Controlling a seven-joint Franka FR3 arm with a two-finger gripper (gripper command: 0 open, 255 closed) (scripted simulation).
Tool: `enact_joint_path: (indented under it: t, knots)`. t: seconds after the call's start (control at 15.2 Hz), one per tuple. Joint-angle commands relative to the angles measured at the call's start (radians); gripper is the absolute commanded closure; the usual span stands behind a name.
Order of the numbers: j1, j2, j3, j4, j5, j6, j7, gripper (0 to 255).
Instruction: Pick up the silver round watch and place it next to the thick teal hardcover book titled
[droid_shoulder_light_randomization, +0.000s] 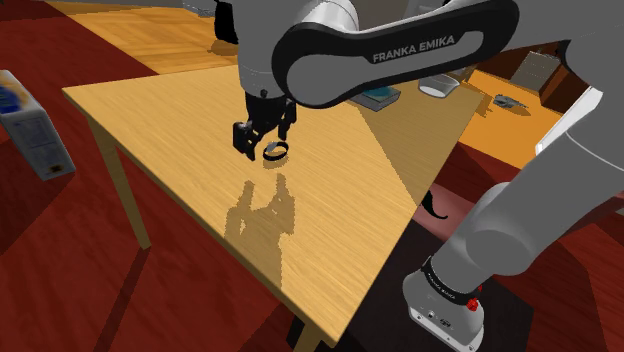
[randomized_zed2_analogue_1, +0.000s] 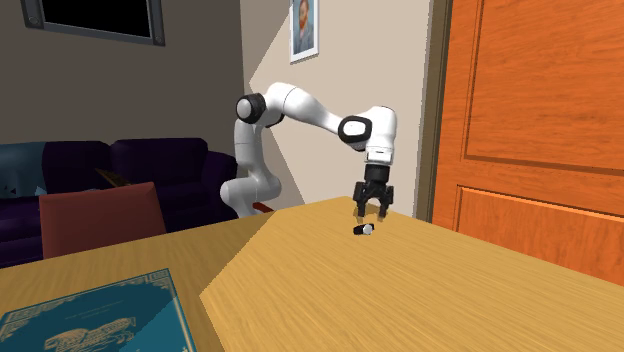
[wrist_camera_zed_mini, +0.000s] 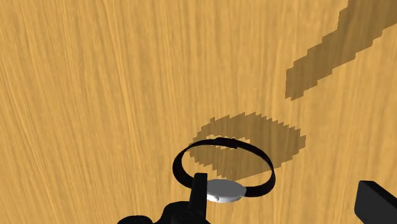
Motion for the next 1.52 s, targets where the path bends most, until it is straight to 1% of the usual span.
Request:
enact_joint_path:
  t: [0.0,0.53,0.59,1.19,1.45]
  knots:
    - [-0.002,0.007,-0.001,-0.020,-0.007,0.026,0.005,0]
    - [-0.003,0.010,-0.001,-0.025,-0.009,0.034,0.006,0]
    - [-0.003,0.010,-0.001,-0.025,-0.009,0.034,0.006,255]
    - [-0.003,0.010,-0.001,-0.025,-0.009,0.034,0.006,255]
    - [-0.003,-0.005,-0.004,0.014,0.004,-0.016,-0.012,255]
